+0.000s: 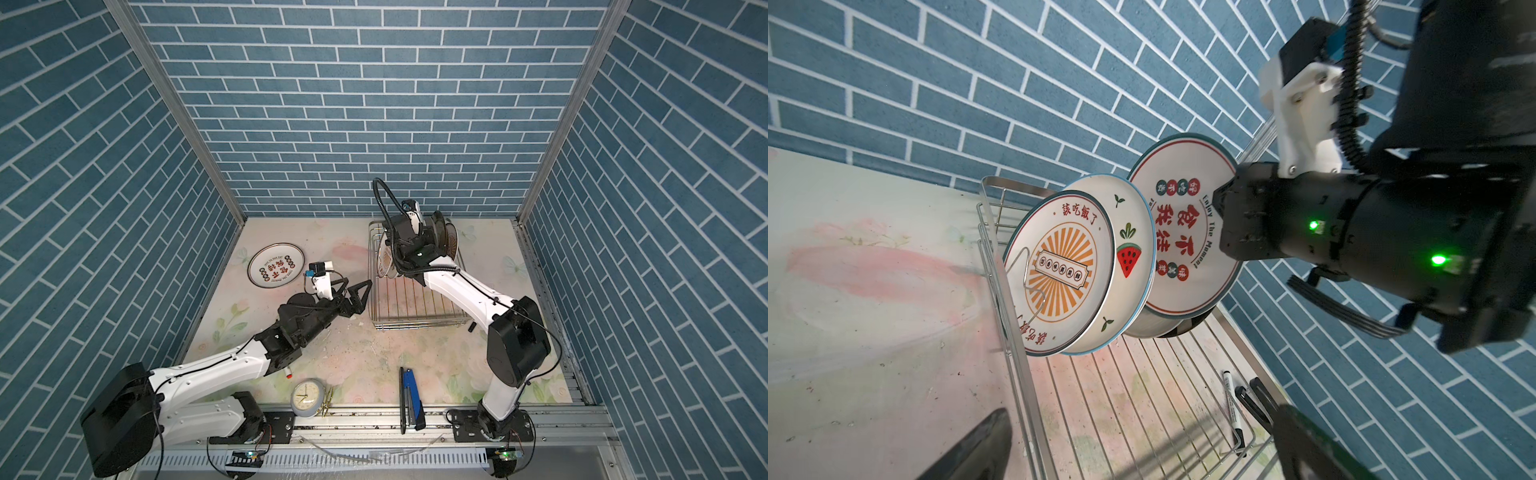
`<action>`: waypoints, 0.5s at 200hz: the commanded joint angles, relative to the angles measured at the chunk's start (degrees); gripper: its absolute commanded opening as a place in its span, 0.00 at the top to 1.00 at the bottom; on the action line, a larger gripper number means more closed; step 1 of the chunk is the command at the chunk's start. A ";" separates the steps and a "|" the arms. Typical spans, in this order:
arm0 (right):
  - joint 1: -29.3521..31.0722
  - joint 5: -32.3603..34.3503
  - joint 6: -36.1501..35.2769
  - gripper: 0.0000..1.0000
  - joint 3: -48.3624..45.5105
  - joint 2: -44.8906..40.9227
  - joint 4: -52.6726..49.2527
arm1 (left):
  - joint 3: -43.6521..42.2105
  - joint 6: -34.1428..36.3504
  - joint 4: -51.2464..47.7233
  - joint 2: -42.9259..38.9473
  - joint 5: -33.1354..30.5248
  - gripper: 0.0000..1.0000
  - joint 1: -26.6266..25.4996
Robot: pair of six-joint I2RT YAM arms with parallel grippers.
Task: Unload the plates from the dish rack
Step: 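Lift the white plate up out of the rack with the right gripper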
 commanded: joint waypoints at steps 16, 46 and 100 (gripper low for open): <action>1.50 3.83 -0.78 0.99 -2.23 -5.95 1.49 | -1.10 -0.81 2.28 -0.66 -0.64 0.00 -0.24; 2.49 5.24 -1.65 1.00 -4.32 -8.76 2.42 | -1.34 -1.20 2.83 -0.58 -0.26 0.00 -0.24; 2.67 -1.11 -0.35 1.00 -9.95 -16.87 3.43 | -3.18 -1.19 9.34 0.48 2.60 0.00 -0.26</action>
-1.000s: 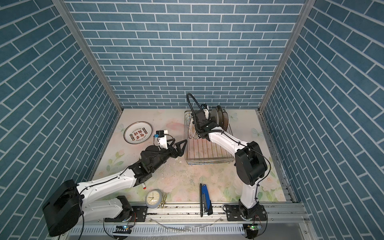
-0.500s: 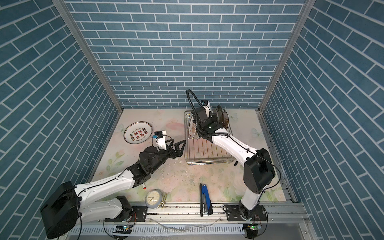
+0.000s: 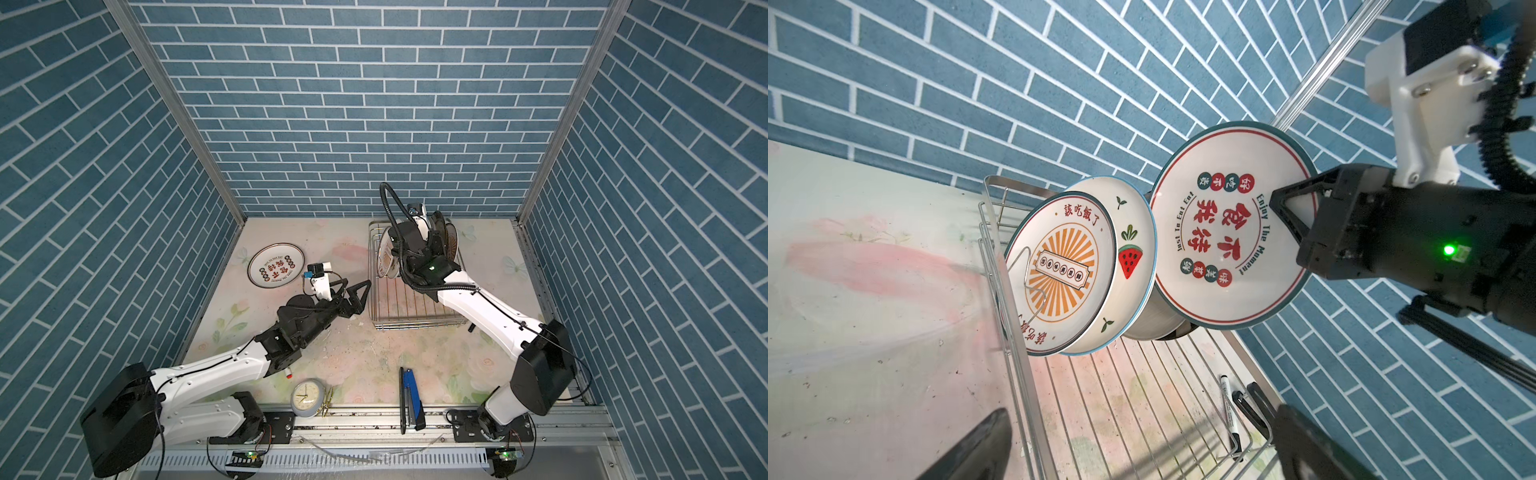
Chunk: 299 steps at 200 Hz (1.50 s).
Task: Unload the plates from the dish rack
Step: 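Lift the white plate up out of the rack with the right gripper, then bring the plate toward the left gripper and close the left gripper on its rim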
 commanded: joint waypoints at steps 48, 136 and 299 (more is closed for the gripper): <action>-0.83 -11.53 2.27 1.00 -9.49 -15.04 4.48 | -4.12 0.63 8.29 -1.31 2.19 0.00 -0.24; -8.64 -37.39 9.41 1.00 -21.17 -30.62 7.65 | -5.52 0.59 16.32 -0.17 10.58 0.00 -0.24; -23.44 -77.77 23.85 1.00 -33.18 -34.67 27.17 | -6.63 -3.73 22.95 2.67 22.69 0.00 5.32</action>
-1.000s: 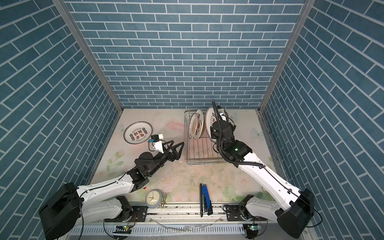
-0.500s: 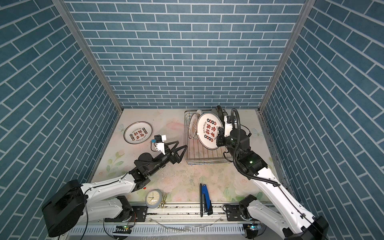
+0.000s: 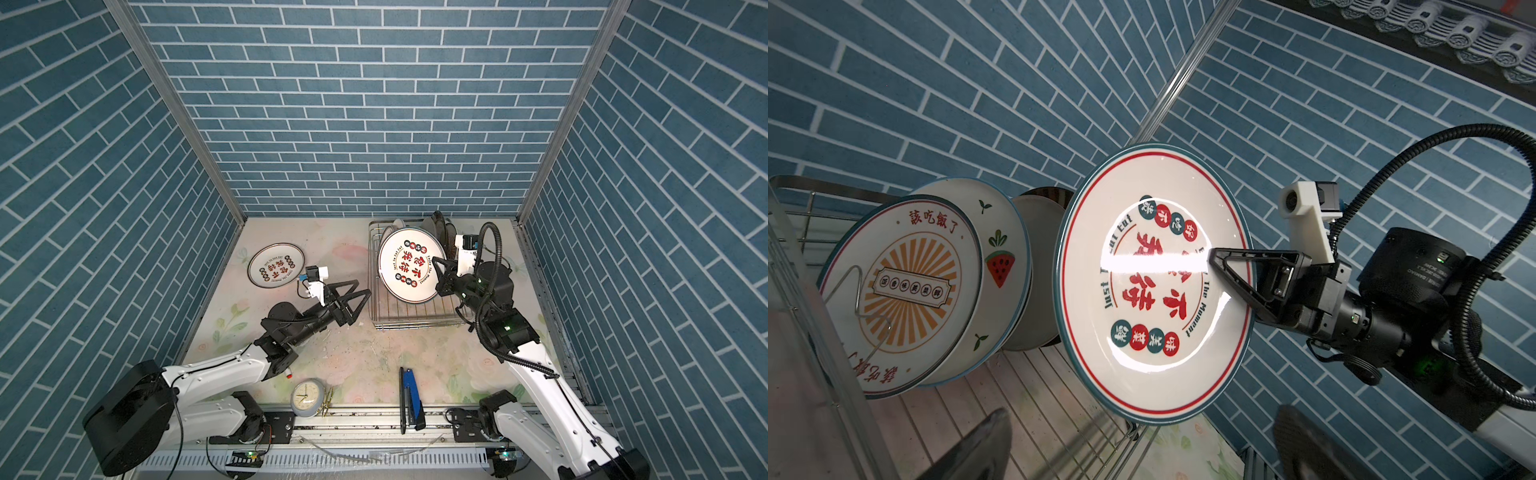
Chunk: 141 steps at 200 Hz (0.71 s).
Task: Unload the plates from the dish rack
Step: 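Bring the plate toward the left gripper and close the left gripper on its rim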
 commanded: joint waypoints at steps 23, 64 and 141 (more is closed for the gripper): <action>-2.43 -12.37 7.48 1.00 -3.14 -0.25 13.16 | 0.21 -0.39 3.65 2.43 0.20 0.00 0.25; -2.72 -17.81 10.53 1.00 -4.94 0.03 16.62 | 1.95 -3.71 11.26 7.77 5.77 0.00 0.18; -2.77 -19.13 11.59 1.00 -8.31 0.40 20.79 | 3.39 -5.91 13.40 10.15 6.40 0.14 -0.69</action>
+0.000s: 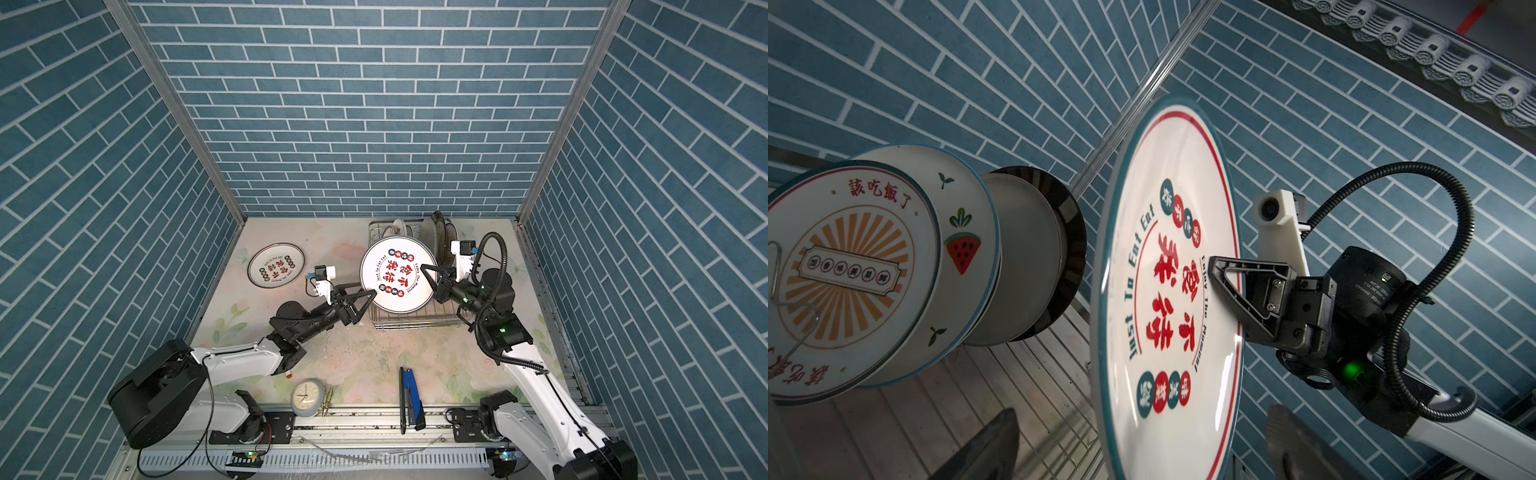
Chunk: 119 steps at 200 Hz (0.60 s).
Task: Unload the plates from the dish rack
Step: 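Bring the plate toward the left gripper and close the left gripper on its rim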
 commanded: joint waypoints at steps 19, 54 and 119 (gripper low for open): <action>-0.26 -2.11 2.15 1.00 0.09 0.80 6.55 | 1.70 -1.43 4.40 1.92 0.67 0.24 -0.53; -0.20 -2.14 1.56 1.00 -0.88 1.36 8.58 | 1.92 -1.32 0.22 0.86 -2.00 0.44 -0.80; -0.21 -2.99 0.30 1.00 -2.21 2.70 11.31 | 2.36 -2.40 -0.15 2.06 -2.52 0.68 -0.78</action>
